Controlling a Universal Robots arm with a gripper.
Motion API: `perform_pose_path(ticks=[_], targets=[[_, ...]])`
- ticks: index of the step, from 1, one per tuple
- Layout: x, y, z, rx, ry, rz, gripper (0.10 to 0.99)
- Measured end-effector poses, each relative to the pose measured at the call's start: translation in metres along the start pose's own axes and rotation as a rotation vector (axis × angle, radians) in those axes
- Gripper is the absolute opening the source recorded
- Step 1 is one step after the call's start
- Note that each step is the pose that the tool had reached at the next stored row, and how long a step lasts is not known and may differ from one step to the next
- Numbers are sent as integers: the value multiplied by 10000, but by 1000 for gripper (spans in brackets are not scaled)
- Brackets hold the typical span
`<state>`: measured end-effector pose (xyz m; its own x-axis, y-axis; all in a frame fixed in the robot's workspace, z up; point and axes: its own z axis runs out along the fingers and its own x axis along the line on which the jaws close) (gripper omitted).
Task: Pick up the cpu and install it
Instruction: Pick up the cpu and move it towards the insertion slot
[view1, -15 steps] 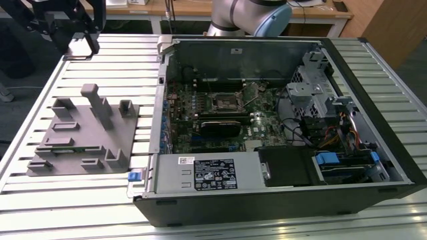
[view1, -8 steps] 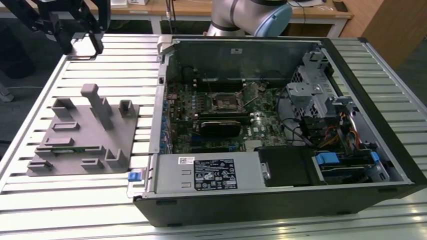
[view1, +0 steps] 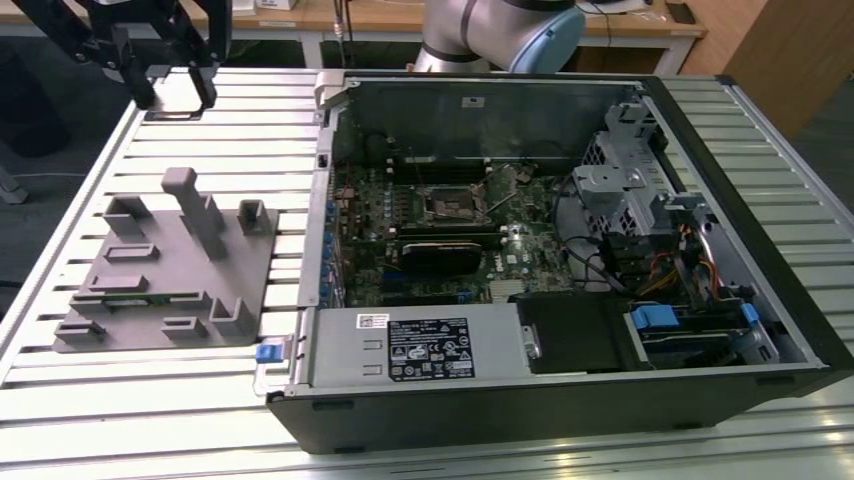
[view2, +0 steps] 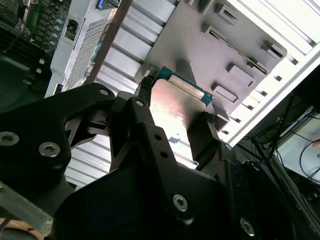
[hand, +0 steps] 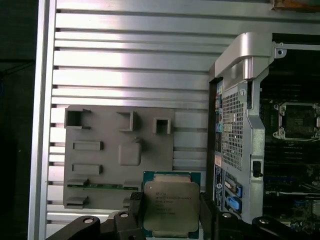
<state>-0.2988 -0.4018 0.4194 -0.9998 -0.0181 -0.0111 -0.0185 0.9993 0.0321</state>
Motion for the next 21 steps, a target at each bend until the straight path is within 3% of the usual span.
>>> perform_pose_path(ticks=[14, 21], targets=[[-150, -2, 1, 0, 0, 2, 541], [-291, -5, 3, -7, -1, 0, 541]])
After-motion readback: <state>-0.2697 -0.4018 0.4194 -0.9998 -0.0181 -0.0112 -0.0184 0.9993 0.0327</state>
